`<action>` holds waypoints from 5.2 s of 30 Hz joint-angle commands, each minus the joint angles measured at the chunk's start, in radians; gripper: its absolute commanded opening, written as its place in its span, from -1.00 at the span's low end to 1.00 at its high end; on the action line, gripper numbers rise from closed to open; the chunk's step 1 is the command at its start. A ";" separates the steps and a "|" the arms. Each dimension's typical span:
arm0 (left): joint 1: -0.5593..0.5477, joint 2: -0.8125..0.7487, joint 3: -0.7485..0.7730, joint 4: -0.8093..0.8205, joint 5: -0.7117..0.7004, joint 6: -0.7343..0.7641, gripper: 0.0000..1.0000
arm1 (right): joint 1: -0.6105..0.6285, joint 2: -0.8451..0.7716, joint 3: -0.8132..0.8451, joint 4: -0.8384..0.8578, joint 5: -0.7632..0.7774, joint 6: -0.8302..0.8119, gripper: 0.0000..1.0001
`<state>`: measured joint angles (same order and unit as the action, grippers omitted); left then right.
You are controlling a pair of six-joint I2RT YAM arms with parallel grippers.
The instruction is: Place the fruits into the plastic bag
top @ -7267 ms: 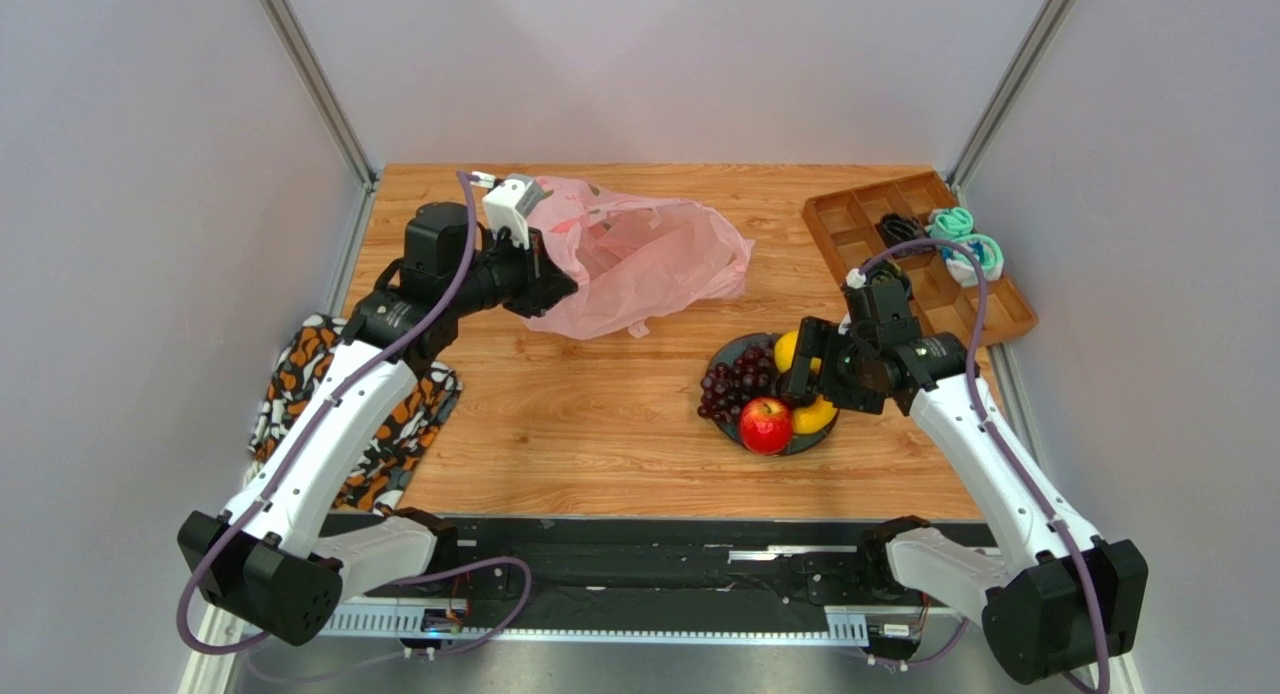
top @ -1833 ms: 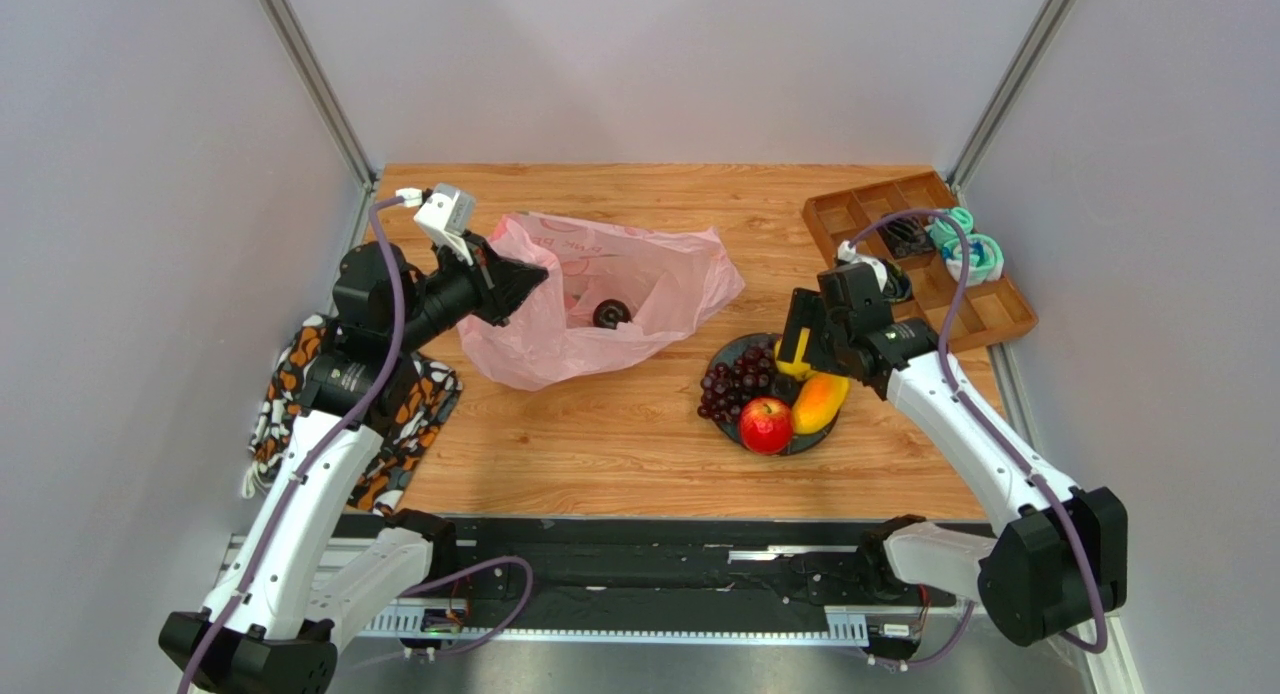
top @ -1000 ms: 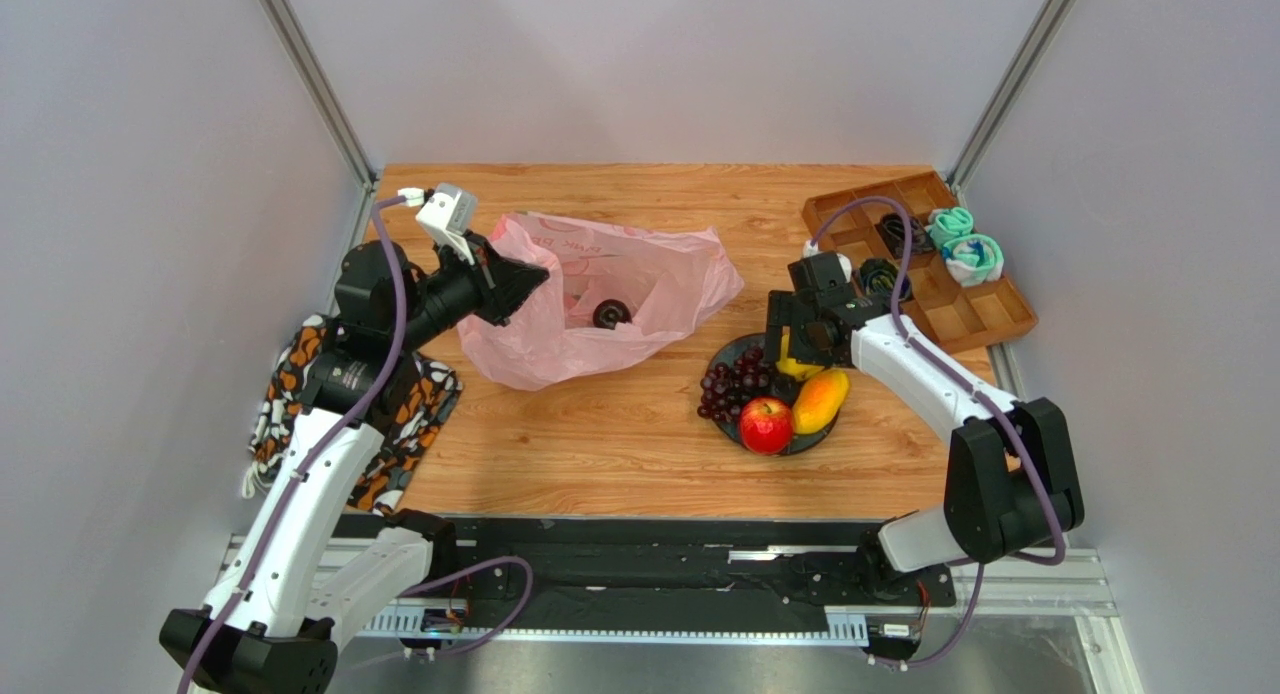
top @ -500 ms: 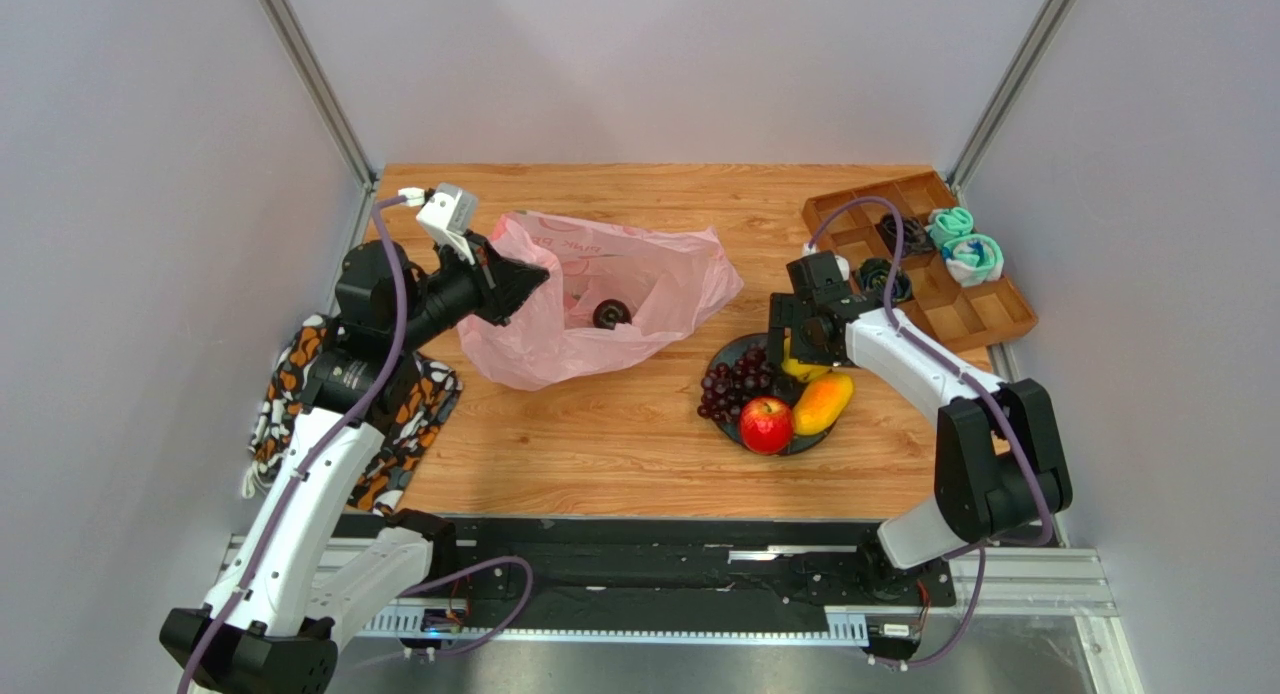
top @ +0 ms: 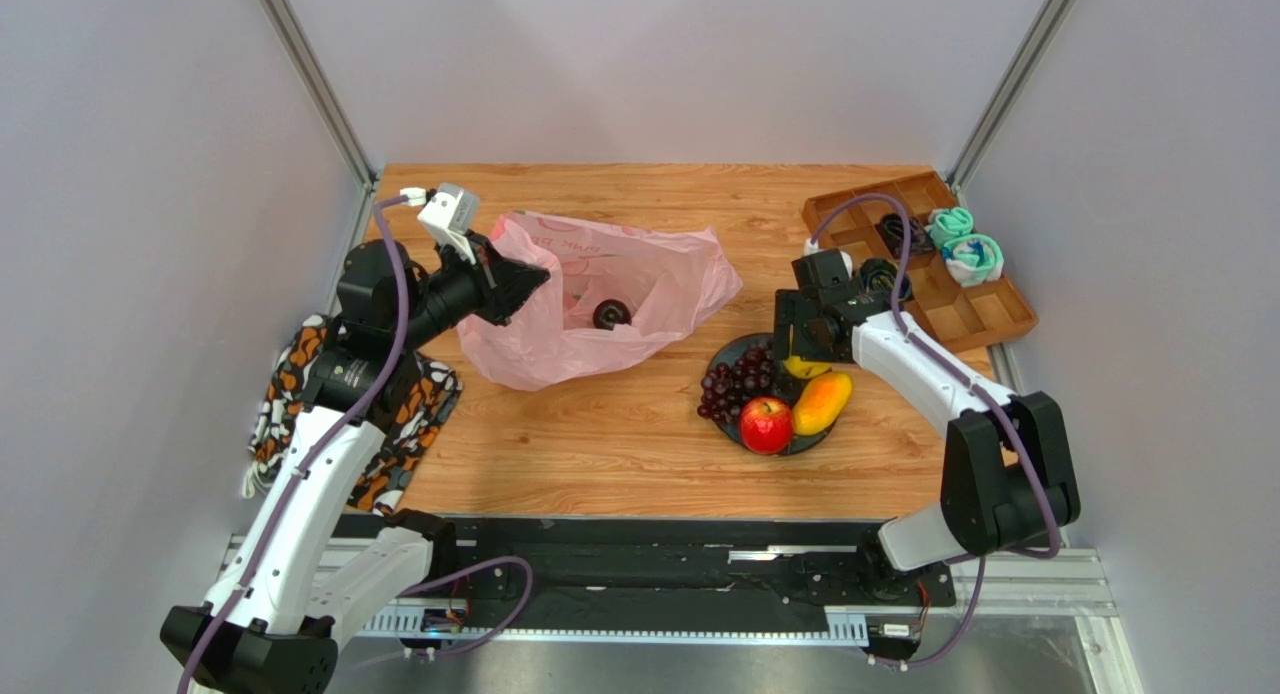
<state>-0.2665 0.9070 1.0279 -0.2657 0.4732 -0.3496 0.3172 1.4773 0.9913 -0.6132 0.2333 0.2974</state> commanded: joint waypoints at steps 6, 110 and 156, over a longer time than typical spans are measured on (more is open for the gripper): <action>0.004 -0.002 0.044 0.014 0.012 0.017 -1.00 | -0.004 -0.239 0.023 0.021 -0.143 -0.030 -0.04; 0.004 -0.033 0.038 -0.001 -0.059 0.008 -1.00 | 0.503 0.132 0.509 0.285 -0.264 0.095 0.78; 0.006 -0.007 0.047 -0.012 -0.038 -0.005 -1.00 | -0.081 -0.253 -0.178 -0.059 0.089 0.339 0.78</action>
<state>-0.2665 0.8978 1.0325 -0.2741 0.4274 -0.3538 0.2398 1.2129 0.8242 -0.7540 0.3477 0.5930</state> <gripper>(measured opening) 0.007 0.894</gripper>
